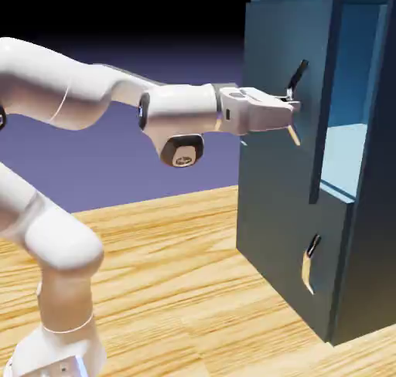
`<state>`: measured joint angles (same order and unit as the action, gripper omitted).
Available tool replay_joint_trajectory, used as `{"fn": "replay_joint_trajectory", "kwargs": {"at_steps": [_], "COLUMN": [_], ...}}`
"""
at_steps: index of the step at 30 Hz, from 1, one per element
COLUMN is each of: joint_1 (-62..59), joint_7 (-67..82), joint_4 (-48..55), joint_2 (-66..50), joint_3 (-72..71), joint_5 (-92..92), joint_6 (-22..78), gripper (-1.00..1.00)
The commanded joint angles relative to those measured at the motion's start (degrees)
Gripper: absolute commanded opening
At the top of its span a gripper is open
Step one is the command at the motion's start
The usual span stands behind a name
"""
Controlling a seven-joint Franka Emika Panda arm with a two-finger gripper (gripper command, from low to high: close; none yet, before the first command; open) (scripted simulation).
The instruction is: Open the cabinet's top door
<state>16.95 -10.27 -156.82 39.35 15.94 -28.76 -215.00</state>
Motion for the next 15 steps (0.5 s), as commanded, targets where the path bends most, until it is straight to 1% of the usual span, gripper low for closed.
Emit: {"fn": "replay_joint_trajectory", "kwargs": {"at_steps": [1, 6, 15], "joint_1": [-1.9, -12.3, -29.3], "joint_7": [-0.3, -7.8, -29.8], "joint_4": [-0.4, -1.2, -0.4], "joint_2": [0.2, -0.9, -4.2], "joint_3": [-2.1, -9.9, -17.0], "joint_5": [-0.9, 3.3, 24.9], "joint_6": [-0.2, -0.8, -1.0], "gripper": [-1.00, -1.00, -1.00]}}
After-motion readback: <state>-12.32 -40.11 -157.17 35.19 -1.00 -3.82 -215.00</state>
